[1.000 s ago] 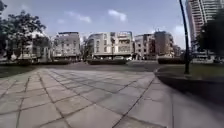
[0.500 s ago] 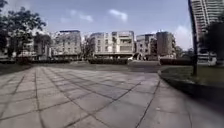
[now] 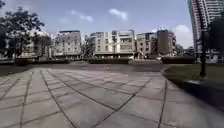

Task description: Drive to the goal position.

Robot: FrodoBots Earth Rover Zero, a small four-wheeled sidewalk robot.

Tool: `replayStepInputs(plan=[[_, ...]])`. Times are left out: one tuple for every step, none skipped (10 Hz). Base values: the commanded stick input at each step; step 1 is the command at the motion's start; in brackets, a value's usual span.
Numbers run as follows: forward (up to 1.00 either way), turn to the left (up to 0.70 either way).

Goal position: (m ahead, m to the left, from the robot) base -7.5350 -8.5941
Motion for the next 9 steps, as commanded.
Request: replayStepInputs(plan=[[0.70, -0.35], [0.70, -0.35], [0.70, -0.33], [0.70, -0.26], [0.70, -0.18], [0.70, -0.11], [0.70, -0.04], [0.70, 0.00], [0.70, 0.00]])
